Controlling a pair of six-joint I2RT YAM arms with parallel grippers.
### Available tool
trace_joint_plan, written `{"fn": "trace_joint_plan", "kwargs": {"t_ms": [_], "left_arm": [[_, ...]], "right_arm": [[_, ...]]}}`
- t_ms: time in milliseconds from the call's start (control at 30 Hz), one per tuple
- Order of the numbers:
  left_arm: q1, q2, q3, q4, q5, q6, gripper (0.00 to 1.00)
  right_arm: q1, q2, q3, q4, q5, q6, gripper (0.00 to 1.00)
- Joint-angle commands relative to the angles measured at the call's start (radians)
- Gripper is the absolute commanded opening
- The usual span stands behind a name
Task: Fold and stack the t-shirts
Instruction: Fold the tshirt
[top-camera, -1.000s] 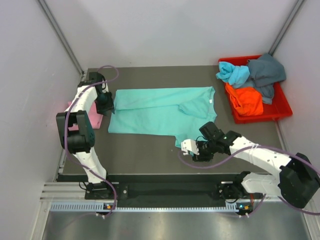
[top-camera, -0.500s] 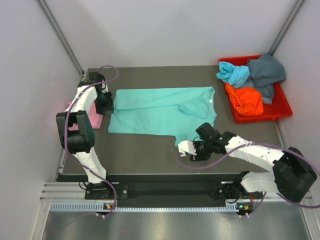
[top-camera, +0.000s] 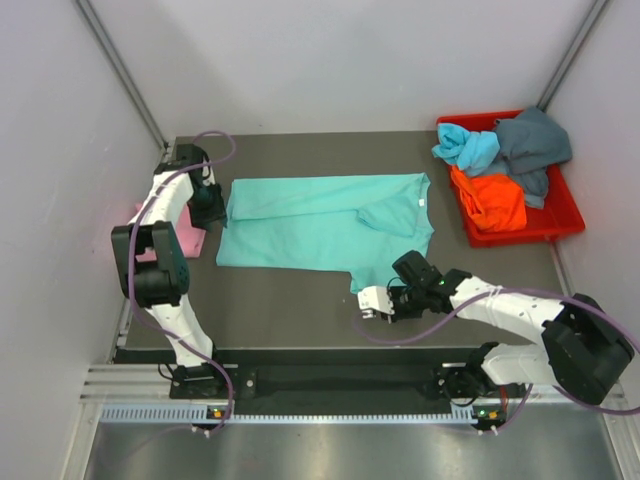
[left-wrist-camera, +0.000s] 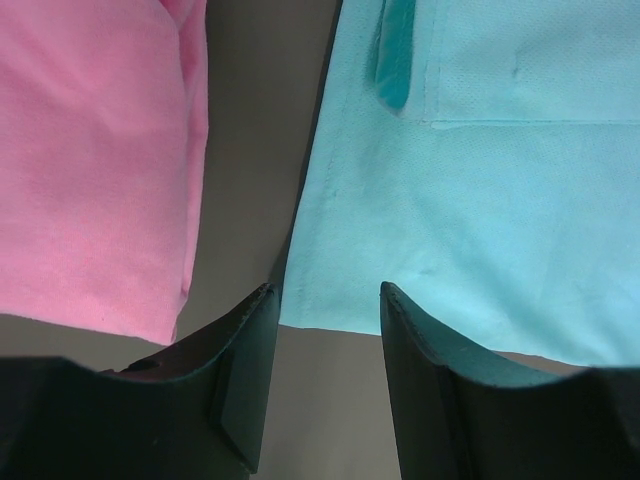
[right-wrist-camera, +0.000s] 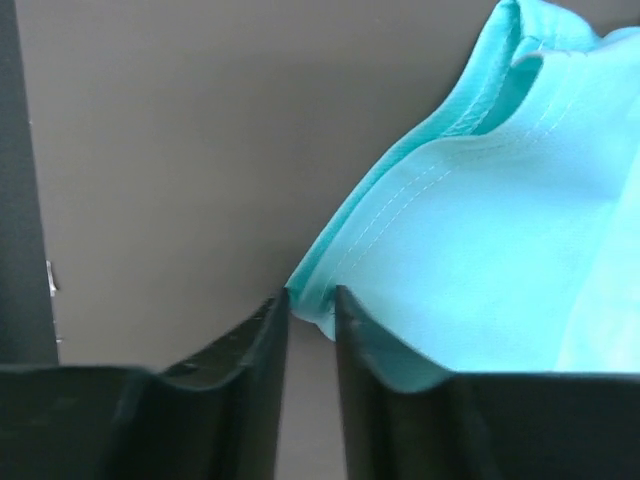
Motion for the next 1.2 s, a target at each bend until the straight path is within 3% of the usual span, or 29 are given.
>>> {"fn": "trace_joint_plan", "kwargs": {"t_ms": [0, 67, 167, 467, 800, 1167], "left_arm": [[0.015, -0.065, -0.008, 0.001, -0.008, -0.012, 0.51], [0.020, -0.074, -0.032, -0.011, -0.005, -0.016, 0.51], [0.037, -0.093, -0.071, -0.025, 0.006, -0.030, 0.52], [0.123, -0.088, -0.187, -0.047, 0.067, -0.052, 0.54], [0.126, -0.016, -0.220, -0.036, 0.184, -0.059, 0.52], [0.127, 0.051, -0.212, -0.022, 0.183, -0.058, 0.51]], "right_arm": [[0.016, 0.006, -0.007, 0.057, 0.018, -0.018, 0.21], [0.015, -0.001, -0.007, 0.062, 0.033, -0.016, 0.10], [0.015, -0.014, -0.005, 0.063, 0.050, -0.018, 0.04], [0.004, -0.022, 0.010, 0.067, 0.059, -0.005, 0.02], [-0.011, -0.019, 0.021, 0.070, 0.064, -0.004, 0.02], [-0.030, -0.005, 0.030, 0.085, 0.065, 0.002, 0.01]]}}
